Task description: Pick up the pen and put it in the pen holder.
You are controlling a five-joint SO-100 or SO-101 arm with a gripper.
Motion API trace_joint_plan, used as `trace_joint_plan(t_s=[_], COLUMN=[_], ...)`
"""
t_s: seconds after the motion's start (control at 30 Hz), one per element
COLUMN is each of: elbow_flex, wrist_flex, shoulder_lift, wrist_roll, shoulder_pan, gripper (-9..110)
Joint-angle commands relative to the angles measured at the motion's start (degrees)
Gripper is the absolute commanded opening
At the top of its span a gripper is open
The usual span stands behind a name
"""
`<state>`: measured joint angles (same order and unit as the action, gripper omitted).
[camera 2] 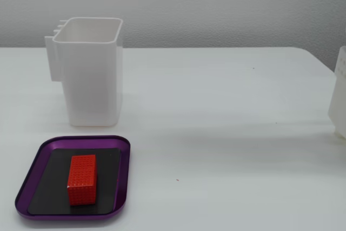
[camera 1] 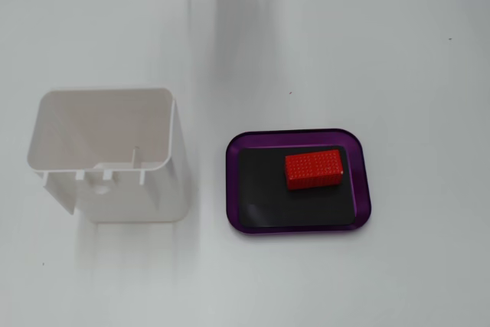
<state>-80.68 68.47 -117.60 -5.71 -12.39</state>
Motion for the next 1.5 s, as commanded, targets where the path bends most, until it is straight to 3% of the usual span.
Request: trace_joint_plan(t_s=[0.0, 0.3, 0.53, 0.7, 1.47], elbow_flex=[11.6, 32.7, 36.83, 36.83, 36.83], wrist_flex=[-0.44, 0.35, 0.35, -0.35, -3.34], shoulder_lift=[7.21, 30.85, 41.84, 43.59, 43.77], wrist_roll=[-1.85, -6.86, -9.93, -14.5, -13.97], shoulder_pan=[-0.18, -0.79, -2.46, -5.1, -0.18], gripper=[-1, -1, -1, -1, -1])
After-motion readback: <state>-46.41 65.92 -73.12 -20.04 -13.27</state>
